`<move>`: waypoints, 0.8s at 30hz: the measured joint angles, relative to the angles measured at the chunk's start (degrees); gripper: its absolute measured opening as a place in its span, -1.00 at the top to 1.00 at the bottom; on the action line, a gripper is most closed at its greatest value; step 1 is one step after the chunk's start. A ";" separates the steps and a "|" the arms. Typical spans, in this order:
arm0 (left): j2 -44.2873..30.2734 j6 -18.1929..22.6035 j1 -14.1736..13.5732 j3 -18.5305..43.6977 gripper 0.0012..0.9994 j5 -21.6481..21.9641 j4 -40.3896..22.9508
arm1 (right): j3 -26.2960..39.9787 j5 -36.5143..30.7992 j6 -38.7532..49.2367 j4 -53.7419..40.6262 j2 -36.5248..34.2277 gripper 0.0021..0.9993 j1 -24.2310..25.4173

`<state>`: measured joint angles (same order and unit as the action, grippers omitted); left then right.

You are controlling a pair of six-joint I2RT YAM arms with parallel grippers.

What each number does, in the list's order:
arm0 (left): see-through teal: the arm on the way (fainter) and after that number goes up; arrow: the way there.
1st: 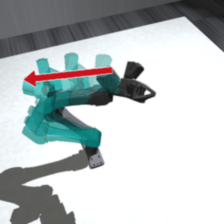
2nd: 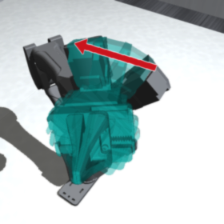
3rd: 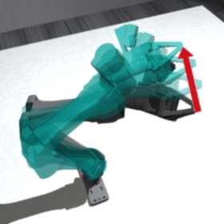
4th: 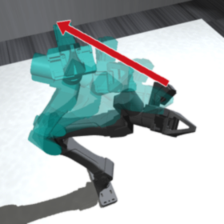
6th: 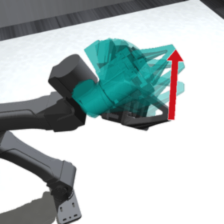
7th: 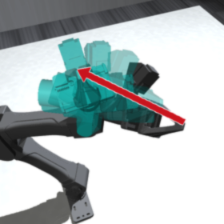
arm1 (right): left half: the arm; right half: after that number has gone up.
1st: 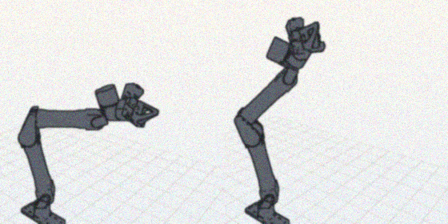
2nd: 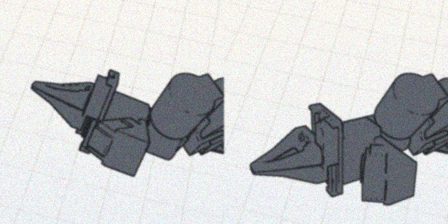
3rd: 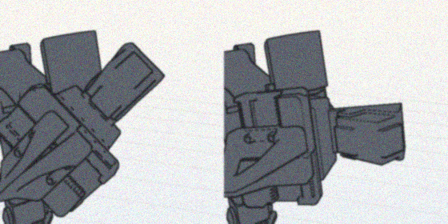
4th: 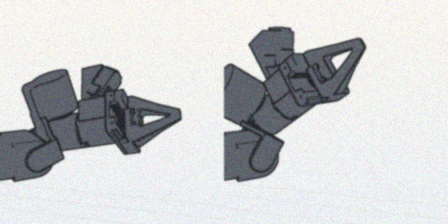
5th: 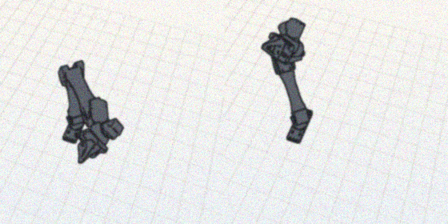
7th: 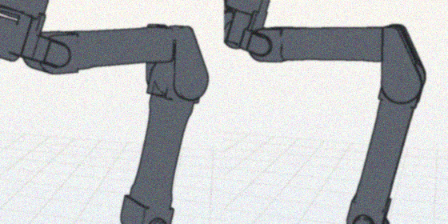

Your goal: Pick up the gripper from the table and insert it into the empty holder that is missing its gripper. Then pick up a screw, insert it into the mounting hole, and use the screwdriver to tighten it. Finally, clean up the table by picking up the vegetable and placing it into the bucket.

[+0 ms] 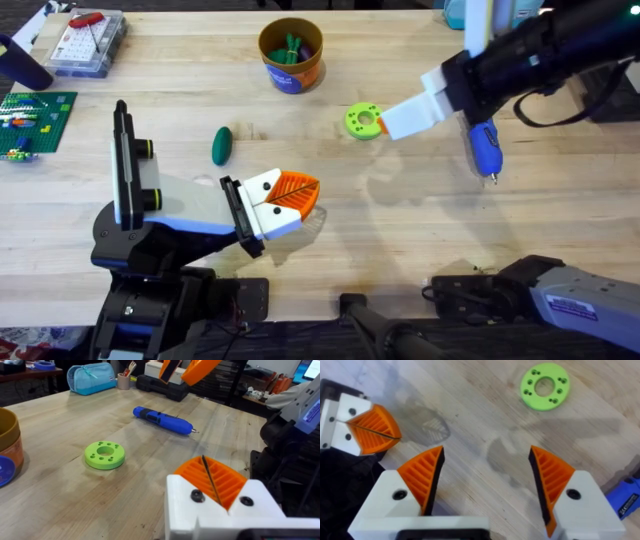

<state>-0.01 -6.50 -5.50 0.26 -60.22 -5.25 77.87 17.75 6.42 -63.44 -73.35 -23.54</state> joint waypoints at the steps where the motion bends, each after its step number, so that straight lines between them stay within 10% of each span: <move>1: 0.00 0.01 0.00 0.01 0.97 -0.01 -0.08 | 0.00 -0.13 -0.05 -0.15 -0.01 -0.98 0.30; 12: 0.00 0.01 0.00 0.03 0.97 -0.05 -0.28 | 0.43 -3.54 -0.03 -4.12 -0.01 -0.98 -0.13; 24: 0.00 0.00 0.00 0.03 0.97 -0.07 -0.29 | 6.32 -26.54 -5.42 -12.84 -0.01 -0.98 7.70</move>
<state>-0.01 -6.50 -5.50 0.30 -60.29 -5.54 84.18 -8.79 1.00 -76.28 -73.36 -15.84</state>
